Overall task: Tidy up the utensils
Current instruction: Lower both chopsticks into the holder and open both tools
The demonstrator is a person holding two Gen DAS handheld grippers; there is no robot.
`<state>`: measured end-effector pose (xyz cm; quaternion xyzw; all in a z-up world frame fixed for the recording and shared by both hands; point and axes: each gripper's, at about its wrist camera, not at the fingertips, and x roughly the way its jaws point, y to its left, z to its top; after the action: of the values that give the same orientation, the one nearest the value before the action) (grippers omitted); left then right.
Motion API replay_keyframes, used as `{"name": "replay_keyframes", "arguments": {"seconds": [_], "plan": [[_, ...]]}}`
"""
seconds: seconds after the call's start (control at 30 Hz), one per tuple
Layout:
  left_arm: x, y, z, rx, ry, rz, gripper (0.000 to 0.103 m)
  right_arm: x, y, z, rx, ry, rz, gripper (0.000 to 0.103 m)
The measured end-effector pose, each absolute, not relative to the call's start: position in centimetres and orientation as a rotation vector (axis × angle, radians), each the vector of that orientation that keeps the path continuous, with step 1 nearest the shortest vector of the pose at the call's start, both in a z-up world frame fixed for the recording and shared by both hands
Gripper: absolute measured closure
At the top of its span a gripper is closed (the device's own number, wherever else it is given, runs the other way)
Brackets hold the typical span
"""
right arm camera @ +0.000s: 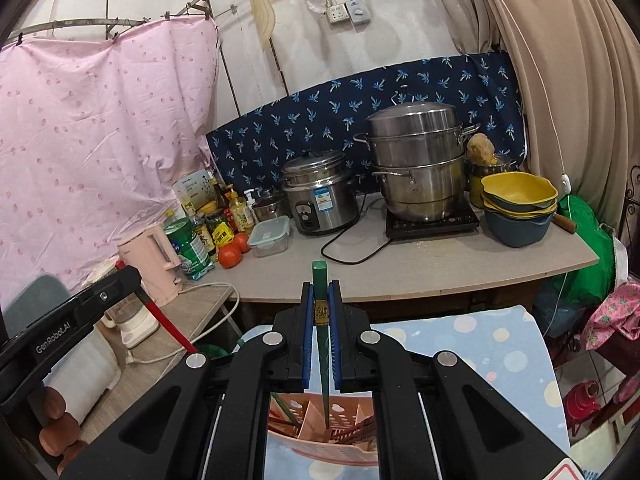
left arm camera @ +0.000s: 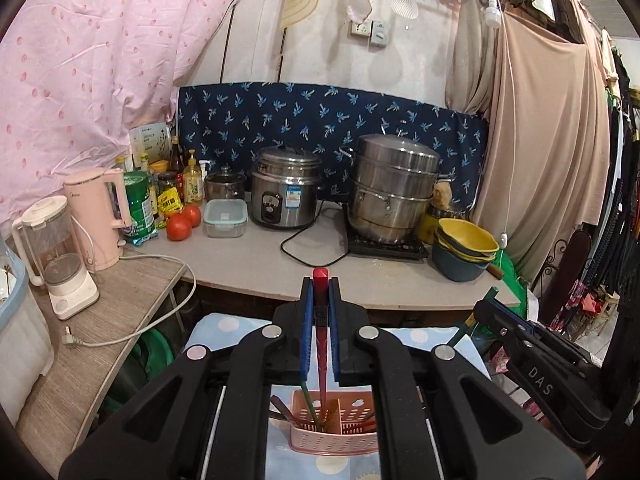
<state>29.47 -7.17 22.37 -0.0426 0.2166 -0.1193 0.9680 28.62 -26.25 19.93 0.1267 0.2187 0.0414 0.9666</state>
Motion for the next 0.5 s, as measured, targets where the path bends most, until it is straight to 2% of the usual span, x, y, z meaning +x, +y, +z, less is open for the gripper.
{"name": "replay_keyframes", "arguments": {"seconds": [0.5], "plan": [[31.5,-7.2,17.7,-0.092,0.544,-0.211,0.096,30.7,-24.4,15.2,0.211,0.553,0.099,0.096]]}}
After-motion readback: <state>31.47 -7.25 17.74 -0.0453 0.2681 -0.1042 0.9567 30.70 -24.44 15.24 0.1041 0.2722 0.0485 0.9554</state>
